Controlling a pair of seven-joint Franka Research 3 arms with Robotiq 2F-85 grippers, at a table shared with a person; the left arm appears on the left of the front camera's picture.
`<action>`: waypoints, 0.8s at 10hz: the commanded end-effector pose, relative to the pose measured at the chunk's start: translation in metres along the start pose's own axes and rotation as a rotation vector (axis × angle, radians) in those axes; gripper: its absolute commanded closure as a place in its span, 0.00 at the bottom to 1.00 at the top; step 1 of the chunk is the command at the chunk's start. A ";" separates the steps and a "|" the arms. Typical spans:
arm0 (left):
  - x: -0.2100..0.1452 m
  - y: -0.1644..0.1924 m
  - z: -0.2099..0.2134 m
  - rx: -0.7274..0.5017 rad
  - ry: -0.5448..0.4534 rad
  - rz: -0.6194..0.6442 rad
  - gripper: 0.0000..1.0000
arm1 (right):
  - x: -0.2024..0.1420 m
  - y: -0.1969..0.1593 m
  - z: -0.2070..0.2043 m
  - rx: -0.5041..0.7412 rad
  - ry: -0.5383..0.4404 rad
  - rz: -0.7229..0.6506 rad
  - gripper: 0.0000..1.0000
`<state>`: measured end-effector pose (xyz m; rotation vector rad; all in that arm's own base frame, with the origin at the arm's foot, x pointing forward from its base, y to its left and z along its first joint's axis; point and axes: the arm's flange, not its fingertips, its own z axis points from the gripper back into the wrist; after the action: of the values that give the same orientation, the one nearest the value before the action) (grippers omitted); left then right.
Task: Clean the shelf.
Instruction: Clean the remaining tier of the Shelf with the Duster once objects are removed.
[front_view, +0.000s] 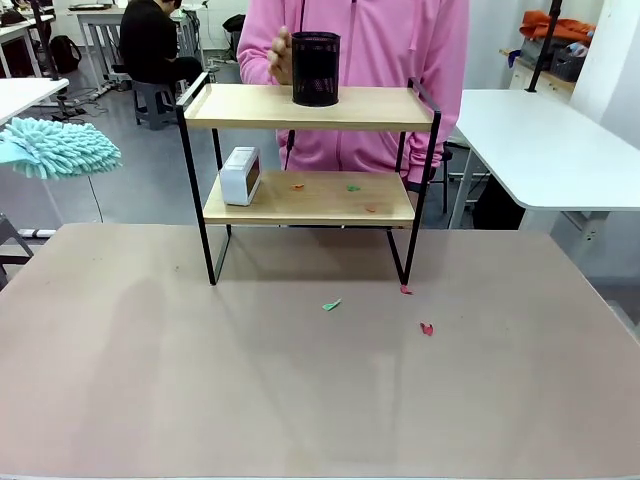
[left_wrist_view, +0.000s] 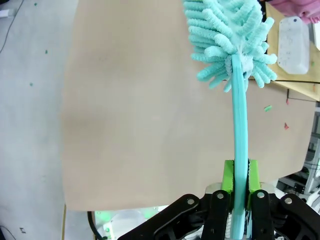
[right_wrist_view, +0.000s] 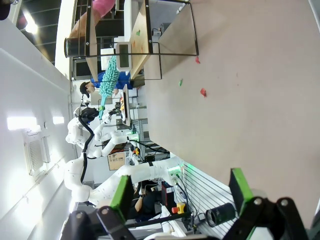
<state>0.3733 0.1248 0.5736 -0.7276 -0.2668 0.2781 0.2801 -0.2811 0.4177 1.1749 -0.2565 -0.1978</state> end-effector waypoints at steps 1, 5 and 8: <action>0.000 0.000 0.000 -0.007 -0.006 -0.011 1.00 | -0.001 0.001 0.002 0.002 0.006 0.029 0.00; 0.000 0.000 0.000 -0.007 -0.006 -0.011 1.00 | -0.001 0.001 0.002 0.002 0.006 0.029 0.00; 0.000 0.000 0.000 -0.007 -0.006 -0.011 1.00 | -0.001 0.001 0.002 0.002 0.006 0.029 0.00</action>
<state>0.3735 0.1246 0.5735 -0.7277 -0.2662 0.2777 0.2801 -0.2811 0.4177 1.1749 -0.2565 -0.1978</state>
